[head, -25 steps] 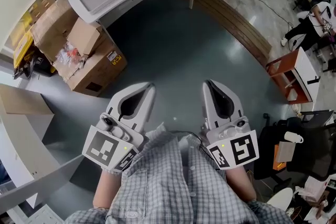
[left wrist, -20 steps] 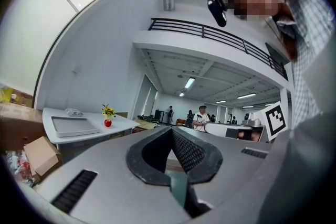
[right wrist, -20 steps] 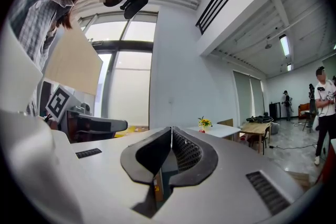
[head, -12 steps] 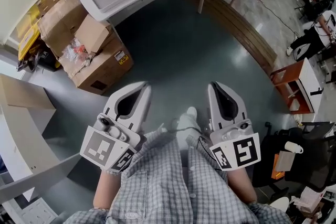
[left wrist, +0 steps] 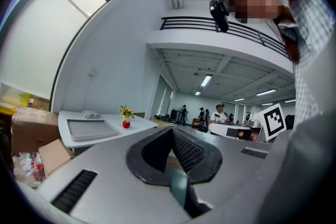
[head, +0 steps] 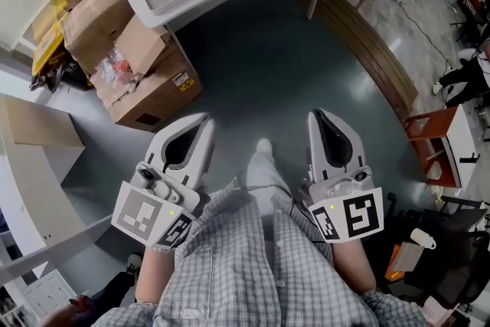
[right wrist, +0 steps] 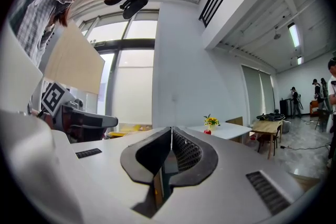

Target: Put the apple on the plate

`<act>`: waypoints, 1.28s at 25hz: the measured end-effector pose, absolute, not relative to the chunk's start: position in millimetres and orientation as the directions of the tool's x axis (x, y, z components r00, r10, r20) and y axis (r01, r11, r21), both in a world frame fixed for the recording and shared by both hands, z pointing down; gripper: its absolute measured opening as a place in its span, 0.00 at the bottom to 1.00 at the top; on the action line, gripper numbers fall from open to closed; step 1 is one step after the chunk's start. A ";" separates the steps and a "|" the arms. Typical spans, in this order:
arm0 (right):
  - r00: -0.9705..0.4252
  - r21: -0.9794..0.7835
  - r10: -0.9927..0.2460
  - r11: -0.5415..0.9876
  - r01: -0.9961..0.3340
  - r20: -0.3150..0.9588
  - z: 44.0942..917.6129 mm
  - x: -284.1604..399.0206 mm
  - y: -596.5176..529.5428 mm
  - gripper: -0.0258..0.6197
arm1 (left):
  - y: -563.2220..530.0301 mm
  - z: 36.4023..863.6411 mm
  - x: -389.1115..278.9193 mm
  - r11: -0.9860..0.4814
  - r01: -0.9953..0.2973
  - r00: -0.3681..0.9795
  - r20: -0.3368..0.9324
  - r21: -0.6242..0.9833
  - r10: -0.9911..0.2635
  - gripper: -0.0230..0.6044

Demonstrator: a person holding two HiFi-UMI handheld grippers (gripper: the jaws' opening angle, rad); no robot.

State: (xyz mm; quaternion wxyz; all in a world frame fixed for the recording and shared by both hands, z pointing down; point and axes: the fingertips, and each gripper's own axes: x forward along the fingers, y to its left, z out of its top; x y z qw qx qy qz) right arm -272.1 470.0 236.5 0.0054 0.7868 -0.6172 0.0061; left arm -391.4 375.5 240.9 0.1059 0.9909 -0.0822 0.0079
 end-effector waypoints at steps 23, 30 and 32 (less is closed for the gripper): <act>0.069 0.016 -0.998 -0.069 -0.997 -0.004 220.5 -93.9 367.4 0.08 | 296.5 219.6 -225.4 -0.929 -0.309 0.949 -0.001 0.205 -0.316 0.05; 0.101 0.030 -0.995 -0.101 -0.994 0.013 230.3 -74.5 357.0 0.08 | 276.2 225.4 -195.8 -0.937 -0.272 0.960 -0.005 0.218 -0.280 0.05; 0.126 0.023 -0.992 -0.126 -0.992 0.023 233.0 -62.6 353.2 0.08 | 269.7 224.7 -183.1 -0.944 -0.249 0.966 -0.008 0.216 -0.257 0.05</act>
